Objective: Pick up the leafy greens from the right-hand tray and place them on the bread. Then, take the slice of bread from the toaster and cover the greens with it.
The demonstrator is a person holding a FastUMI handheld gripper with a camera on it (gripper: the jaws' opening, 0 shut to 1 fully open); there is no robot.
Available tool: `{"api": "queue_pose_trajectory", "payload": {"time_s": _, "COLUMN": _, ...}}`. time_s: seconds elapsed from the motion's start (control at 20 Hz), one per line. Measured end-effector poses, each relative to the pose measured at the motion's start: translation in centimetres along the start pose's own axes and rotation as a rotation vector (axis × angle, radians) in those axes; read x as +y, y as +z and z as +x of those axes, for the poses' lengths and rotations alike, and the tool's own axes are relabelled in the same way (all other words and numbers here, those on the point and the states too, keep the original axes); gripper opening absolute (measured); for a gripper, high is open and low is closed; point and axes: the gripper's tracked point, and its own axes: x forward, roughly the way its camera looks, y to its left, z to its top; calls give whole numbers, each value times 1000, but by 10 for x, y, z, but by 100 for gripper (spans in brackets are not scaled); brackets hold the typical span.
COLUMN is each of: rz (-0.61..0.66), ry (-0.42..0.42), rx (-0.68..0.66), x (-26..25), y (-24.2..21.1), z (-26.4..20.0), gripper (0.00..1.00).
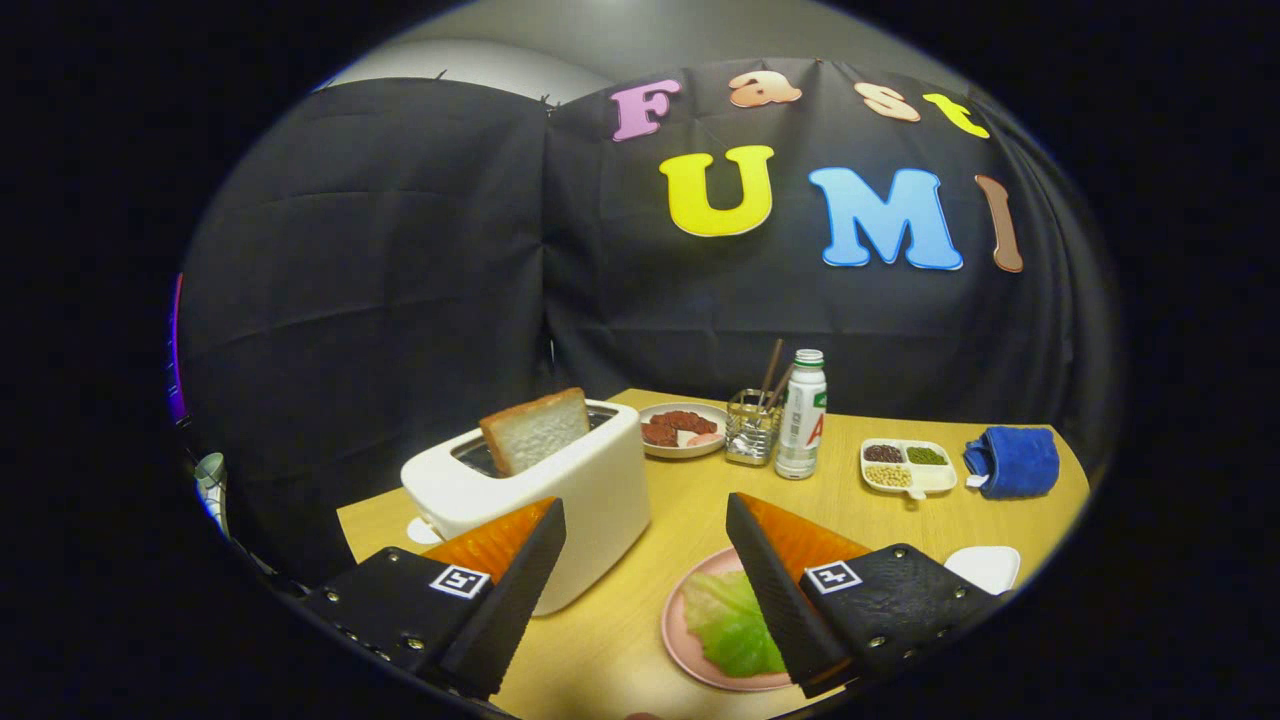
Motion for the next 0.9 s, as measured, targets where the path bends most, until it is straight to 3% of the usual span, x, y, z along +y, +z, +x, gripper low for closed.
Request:
{"api": "queue_pose_trajectory", "payload": {"time_s": 0.2, "rz": 15, "ry": 62, "rx": -30, "x": 54, "y": 18, "z": 23, "gripper": 99}}
{"api": "queue_pose_trajectory", "payload": {"time_s": 0.45, "rz": -28, "ry": 21, "rx": -55, "x": 81, "y": 32, "z": 66, "gripper": 96}}
{"api": "queue_pose_trajectory", "payload": {"time_s": 0.65, "rz": -18, "ry": -10, "rx": -2, "x": 83, "y": 16, "z": 98, "gripper": 72}}
{"api": "queue_pose_trajectory", "payload": {"time_s": 0.8, "rz": -54, "ry": -78, "rx": -19, "x": 66, "y": 19, "z": 101, "gripper": 34}}
{"api": "queue_pose_trajectory", "payload": {"time_s": 0.85, "rz": -46, "ry": -96, "rx": -36, "x": 62, "y": 21, "z": 99, "gripper": 28}}
{"api": "queue_pose_trajectory", "payload": {"time_s": 0.9, "rz": -28, "ry": -80, "rx": -33, "x": 66, "y": 21, "z": 99, "gripper": 15}}
